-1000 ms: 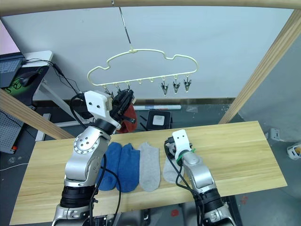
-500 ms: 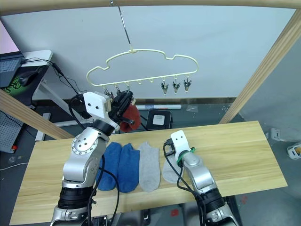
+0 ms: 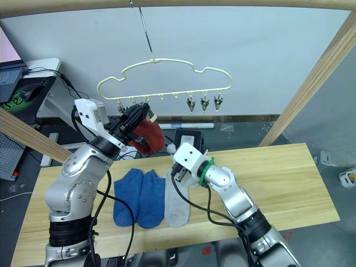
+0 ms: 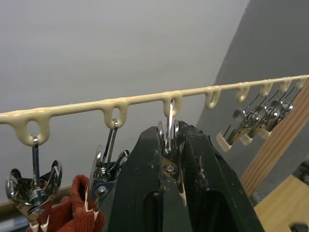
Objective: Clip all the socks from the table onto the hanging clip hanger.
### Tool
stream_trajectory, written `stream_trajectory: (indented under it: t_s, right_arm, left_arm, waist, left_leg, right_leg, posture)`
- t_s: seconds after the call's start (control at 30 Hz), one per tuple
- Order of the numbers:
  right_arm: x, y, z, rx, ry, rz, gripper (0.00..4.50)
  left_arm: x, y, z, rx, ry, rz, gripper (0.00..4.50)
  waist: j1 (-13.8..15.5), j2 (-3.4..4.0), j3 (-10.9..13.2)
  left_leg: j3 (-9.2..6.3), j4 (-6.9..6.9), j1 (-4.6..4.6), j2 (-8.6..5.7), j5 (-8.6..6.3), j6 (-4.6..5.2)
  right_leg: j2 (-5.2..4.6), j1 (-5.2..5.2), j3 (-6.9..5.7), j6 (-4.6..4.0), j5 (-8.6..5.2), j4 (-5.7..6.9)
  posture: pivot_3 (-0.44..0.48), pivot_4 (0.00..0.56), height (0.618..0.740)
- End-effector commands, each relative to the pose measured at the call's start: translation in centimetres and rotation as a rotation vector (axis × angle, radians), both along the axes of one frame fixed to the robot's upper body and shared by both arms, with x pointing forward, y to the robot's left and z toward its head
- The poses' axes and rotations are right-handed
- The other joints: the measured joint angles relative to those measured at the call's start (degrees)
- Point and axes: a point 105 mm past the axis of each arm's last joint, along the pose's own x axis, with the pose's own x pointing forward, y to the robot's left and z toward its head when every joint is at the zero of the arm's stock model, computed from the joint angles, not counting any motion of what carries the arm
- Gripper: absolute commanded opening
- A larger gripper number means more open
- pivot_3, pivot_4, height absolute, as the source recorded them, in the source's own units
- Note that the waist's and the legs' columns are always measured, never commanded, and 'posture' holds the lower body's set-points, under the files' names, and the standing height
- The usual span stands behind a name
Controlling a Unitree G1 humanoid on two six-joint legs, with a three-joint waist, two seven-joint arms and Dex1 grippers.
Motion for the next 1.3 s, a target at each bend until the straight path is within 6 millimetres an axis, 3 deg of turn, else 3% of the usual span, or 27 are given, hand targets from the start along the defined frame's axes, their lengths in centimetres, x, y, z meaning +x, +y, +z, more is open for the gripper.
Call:
stream_trajectory:
  t_s: [0.03,0.53,1.3]
  right_arm:
    - [-0.2,1.0,1.8,0.024,-0.076,0.036,0.0]
    - [0.1,2.5,5.1,0.056,-0.228,0.063,0.0]
    - [1.4,2.5,7.0,0.149,-0.272,0.006,0.0]
  left_arm:
    - [-0.9,0.0,2.0,-0.024,-0.043,-0.059,0.24]
    - [-1.6,-0.2,2.1,-0.041,0.029,-0.146,0.24]
    - [-1.8,-0.2,1.6,-0.028,0.058,-0.153,0.24]
  waist:
    - [0.01,-0.02,-0.01]
    - [0.01,-0.13,-0.08]
    - [0.02,-0.16,-0.1]
  left_leg:
    - [-0.03,0.0,-0.01,0.0,0.03,-0.05]
    - [0.05,-0.01,-0.01,-0.09,0.03,-0.05]
    - [0.08,0.01,0.0,-0.09,0.03,-0.06]
  right_leg:
    - [-0.02,0.0,-0.04,-0.01,0.0,-0.02]
    - [-0.24,-0.01,-0.09,-0.01,0.02,-0.02]
    - [-0.25,-0.02,-0.08,-0.03,0.03,0.06]
  posture:
    - [-0.13,0.259,0.74]
    - [-0.129,0.253,0.74]
    - [-0.119,0.252,0.74]
